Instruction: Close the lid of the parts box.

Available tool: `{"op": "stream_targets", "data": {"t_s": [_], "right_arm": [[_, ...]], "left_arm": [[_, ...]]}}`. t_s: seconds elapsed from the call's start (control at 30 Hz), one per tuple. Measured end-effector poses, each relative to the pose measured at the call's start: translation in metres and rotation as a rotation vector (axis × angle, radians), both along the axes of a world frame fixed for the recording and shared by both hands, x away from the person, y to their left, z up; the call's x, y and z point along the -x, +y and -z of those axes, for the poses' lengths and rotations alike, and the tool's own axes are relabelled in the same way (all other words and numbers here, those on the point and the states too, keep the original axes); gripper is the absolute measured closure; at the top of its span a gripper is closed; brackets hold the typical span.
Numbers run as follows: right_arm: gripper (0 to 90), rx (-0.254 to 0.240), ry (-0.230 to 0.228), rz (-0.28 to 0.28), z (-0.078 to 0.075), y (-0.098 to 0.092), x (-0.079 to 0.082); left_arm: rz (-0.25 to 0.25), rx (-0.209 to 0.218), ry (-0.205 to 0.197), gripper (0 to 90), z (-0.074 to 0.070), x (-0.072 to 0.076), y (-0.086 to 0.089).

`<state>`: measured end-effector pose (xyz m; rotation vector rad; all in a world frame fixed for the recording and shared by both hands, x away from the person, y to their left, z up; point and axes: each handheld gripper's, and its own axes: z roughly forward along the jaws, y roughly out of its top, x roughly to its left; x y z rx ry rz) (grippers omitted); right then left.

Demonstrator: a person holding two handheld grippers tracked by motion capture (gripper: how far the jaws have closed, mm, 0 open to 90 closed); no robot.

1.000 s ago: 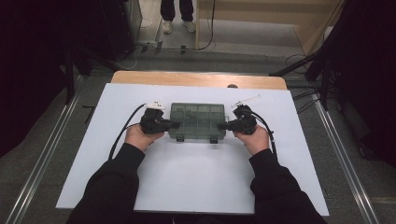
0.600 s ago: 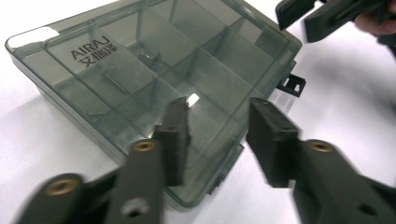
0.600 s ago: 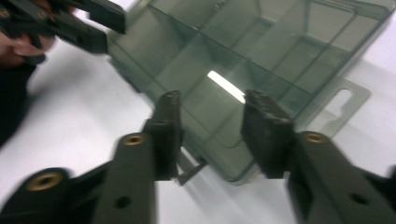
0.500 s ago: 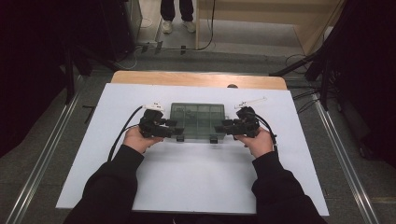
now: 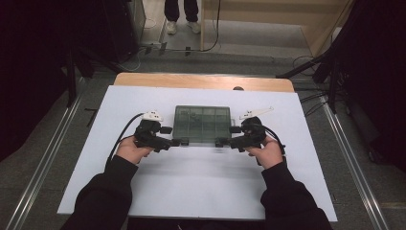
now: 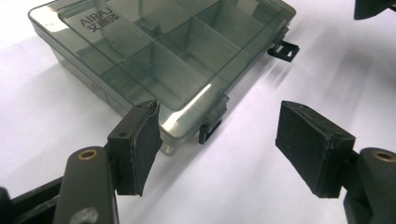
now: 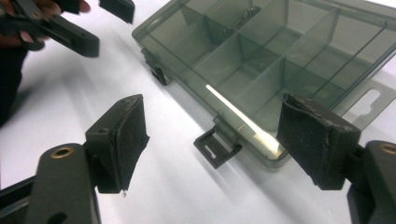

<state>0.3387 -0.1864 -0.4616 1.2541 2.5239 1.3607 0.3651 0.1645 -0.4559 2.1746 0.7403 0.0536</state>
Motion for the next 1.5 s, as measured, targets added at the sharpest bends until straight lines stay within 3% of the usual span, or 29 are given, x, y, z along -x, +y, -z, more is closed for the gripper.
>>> {"op": "stream_targets", "data": {"t_s": [0.3,0.63,0.93,1.0,1.2,1.3,1.4,1.5], "right_arm": [[22.4,0.033,-0.013,-0.03,0.005,-0.003,0.018],[20.3,0.114,0.044,-0.069,0.007,-0.007,0.029],[19.8,0.115,0.04,-0.056,0.006,-0.018,0.036],[20.1,0.095,0.035,-0.046,0.008,-0.02,0.039],[20.2,0.113,0.032,-0.034,0.012,-0.03,0.048],[20.1,0.094,0.022,-0.023,0.014,-0.035,0.053],[20.0,0.112,0.022,-0.015,0.019,-0.041,0.059],[20.0,0.115,0.017,0.004,0.026,-0.046,0.063]], "left_arm": [[0.001,0.019,-0.023,30.2,0.0,0.018,0.014],[-0.01,-0.004,-0.035,30.2,0.009,0.032,0.029],[-0.035,-0.014,-0.041,30.2,0.016,0.045,0.049],[-0.045,-0.015,-0.038,30.2,0.018,0.048,0.055],[-0.064,-0.025,-0.026,30.1,0.024,0.055,0.07],[-0.071,-0.029,-0.026,30.1,0.025,0.057,0.077],[-0.081,-0.047,-0.026,30.1,0.026,0.06,0.082],[-0.092,-0.039,-0.027,30.1,0.028,0.062,0.088]]}}
